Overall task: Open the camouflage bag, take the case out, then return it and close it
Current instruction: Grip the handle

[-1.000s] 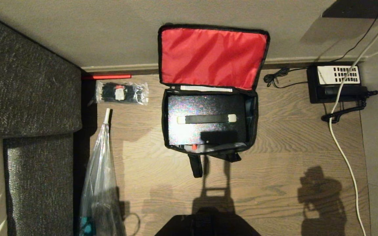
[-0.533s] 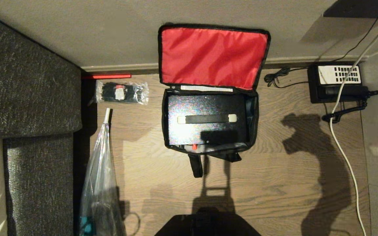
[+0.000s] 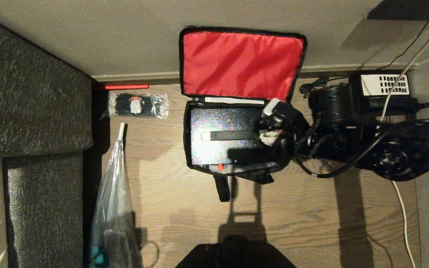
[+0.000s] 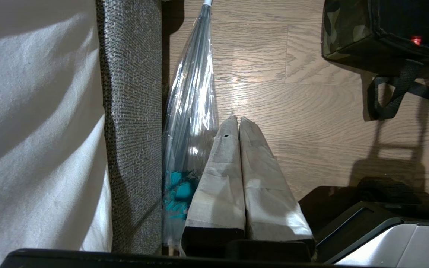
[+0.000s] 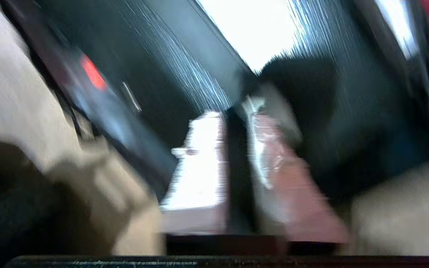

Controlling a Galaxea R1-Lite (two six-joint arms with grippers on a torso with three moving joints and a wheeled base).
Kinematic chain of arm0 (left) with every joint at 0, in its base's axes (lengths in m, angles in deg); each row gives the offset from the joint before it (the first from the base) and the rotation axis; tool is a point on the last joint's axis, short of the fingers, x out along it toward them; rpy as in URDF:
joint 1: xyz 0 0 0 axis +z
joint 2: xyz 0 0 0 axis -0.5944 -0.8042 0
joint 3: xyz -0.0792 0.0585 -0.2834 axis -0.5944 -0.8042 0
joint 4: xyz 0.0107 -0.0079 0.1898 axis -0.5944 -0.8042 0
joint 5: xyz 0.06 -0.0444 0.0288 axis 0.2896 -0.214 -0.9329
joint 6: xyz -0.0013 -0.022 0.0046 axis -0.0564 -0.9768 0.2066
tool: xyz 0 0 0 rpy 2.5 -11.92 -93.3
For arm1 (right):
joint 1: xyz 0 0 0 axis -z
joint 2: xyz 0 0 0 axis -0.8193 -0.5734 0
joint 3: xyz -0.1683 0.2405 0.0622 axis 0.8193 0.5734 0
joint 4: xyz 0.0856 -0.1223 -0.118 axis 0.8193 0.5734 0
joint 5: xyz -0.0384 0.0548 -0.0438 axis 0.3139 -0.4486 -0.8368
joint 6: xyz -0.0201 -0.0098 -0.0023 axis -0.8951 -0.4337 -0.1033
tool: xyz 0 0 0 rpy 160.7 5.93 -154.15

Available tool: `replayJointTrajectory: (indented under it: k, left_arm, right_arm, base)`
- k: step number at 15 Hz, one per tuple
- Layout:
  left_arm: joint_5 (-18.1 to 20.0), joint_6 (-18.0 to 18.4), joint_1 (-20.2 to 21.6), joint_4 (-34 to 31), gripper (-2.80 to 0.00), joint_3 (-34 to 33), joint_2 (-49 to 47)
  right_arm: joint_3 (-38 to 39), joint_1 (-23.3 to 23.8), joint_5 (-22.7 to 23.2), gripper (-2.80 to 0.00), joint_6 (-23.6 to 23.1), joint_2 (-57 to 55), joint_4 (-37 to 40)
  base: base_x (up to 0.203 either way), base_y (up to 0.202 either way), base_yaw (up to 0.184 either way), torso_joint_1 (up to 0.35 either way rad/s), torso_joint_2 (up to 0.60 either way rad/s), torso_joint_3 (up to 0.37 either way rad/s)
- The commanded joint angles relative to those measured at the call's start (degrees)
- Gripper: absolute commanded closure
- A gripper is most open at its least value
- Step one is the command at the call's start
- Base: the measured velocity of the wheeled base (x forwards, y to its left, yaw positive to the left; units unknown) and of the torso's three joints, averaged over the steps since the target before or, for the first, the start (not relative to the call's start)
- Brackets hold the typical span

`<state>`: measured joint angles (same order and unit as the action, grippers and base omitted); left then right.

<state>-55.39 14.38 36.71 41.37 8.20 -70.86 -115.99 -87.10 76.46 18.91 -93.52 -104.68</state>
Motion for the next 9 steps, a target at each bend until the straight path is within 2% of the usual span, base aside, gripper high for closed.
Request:
replayJointTrajectory:
  k: [1,5,9]
  left_arm:
    - [-0.04,-0.04,0.02,-0.02,0.0,-0.18,0.02]
    - [-0.04,-0.04,0.02,-0.02,0.0,-0.18,0.02]
    - [-0.04,-0.04,0.02,-0.02,0.0,-0.18,0.02]
  right_arm:
    - [-1.56,-2.94,-0.43,-2.8,-2.14,-5.16,-2.51]
    - [-2.68,-6.31,-9.71,-2.8,-5.5,-4.19,-1.0]
    - [0.47,-8.11,-15.73,-2.8,-8.05,-3.98,-8.57]
  base:
    - [0.0,0.0,0.0,0.0,0.0,0.0]
    - [0.0,0.0,0.0,0.0,0.0,0.0]
    - [0.0,0.0,0.0,0.0,0.0,0.0]
